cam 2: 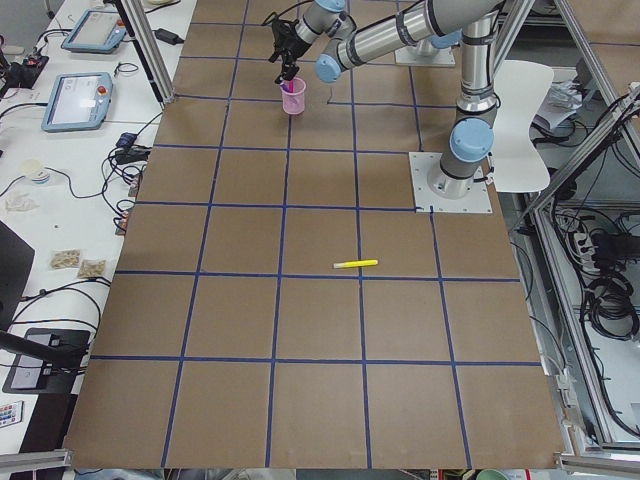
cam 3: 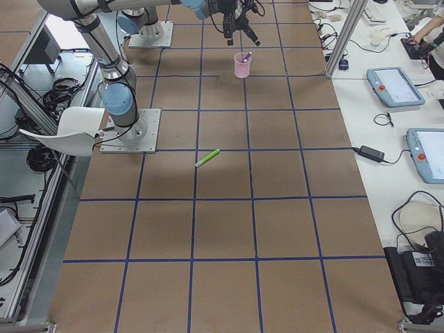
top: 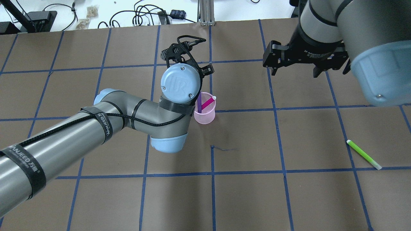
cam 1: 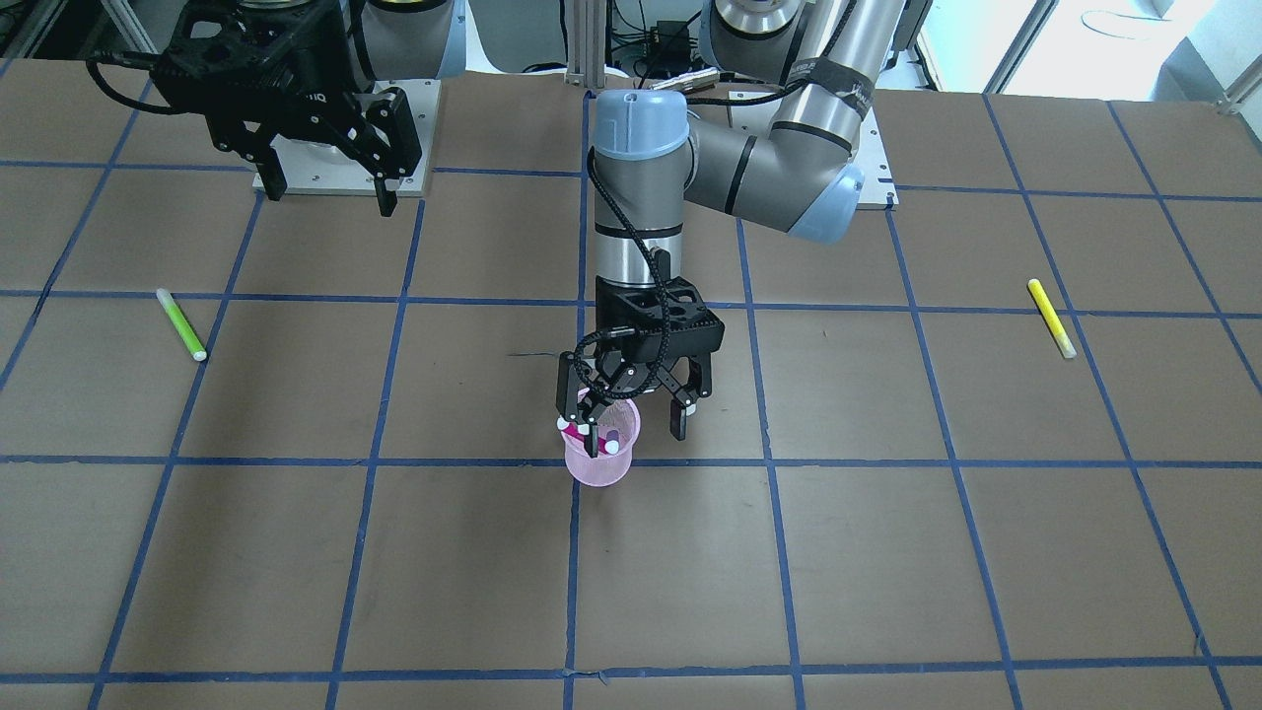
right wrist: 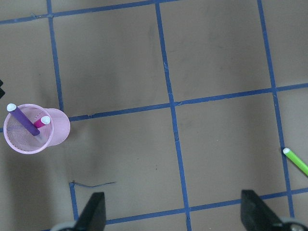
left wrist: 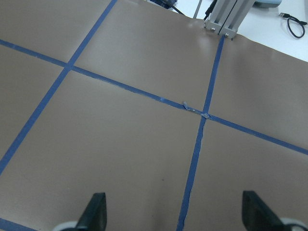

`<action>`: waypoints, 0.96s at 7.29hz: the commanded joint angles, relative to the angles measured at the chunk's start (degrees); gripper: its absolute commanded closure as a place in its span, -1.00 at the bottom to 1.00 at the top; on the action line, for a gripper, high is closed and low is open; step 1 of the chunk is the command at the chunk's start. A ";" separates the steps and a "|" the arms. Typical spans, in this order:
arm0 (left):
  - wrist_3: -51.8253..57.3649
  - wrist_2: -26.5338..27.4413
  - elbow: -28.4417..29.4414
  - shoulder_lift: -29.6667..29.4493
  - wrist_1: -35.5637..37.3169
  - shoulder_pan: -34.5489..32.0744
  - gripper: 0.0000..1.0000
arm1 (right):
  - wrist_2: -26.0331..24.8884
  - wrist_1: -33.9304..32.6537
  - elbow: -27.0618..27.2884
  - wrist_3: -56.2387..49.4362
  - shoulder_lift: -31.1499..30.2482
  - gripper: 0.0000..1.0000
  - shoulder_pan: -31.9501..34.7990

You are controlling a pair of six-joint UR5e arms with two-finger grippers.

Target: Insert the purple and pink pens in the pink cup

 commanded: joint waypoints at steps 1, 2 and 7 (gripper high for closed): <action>8.26 -2.99 9.20 2.26 -23.02 5.09 -1.00 | -0.07 0.15 0.29 0.11 -0.01 -1.00 0.00; 14.83 -5.44 13.43 2.97 -32.03 8.60 -1.00 | -0.07 0.06 0.29 0.11 -0.01 -1.00 0.00; 36.42 -10.83 15.85 11.92 -59.32 23.73 -1.00 | -0.16 0.15 0.29 0.02 -0.01 -1.00 0.00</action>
